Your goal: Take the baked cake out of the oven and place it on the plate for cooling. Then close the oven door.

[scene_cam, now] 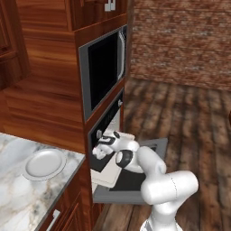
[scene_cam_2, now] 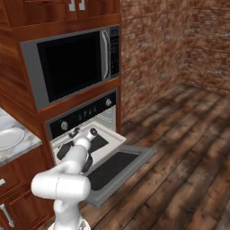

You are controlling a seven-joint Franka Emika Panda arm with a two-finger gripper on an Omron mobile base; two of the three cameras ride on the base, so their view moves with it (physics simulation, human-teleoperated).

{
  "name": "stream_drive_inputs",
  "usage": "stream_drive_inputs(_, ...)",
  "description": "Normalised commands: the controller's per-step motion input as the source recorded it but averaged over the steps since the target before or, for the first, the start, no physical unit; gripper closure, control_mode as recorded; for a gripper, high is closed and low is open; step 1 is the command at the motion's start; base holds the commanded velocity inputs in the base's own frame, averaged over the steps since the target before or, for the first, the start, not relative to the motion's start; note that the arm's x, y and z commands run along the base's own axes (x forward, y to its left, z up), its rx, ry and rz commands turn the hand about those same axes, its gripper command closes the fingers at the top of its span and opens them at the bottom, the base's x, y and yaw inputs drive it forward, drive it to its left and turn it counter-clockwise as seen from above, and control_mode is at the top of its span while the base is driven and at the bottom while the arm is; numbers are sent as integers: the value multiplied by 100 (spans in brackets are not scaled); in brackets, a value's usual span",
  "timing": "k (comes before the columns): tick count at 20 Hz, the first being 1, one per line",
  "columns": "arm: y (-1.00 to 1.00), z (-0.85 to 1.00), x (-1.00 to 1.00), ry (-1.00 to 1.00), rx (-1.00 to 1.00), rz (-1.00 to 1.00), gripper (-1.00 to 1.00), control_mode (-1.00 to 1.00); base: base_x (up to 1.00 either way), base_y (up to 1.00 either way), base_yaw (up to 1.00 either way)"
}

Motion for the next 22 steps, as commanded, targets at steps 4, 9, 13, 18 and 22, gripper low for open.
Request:
stream_drive_inputs(4,-37,0,38,19,0,5,100,-100,0,0,0)
stream_drive_inputs(9,-44,0,32,20,0,5,100,-100,0,0,0)
stream_drive_inputs(13,-59,0,13,16,1,5,100,-100,0,0,0)
stream_drive_inputs(18,-61,35,1,11,9,4,100,-100,0,0,0)
stream_drive_inputs(22,-60,70,-8,9,15,5,100,-100,0,0,0)
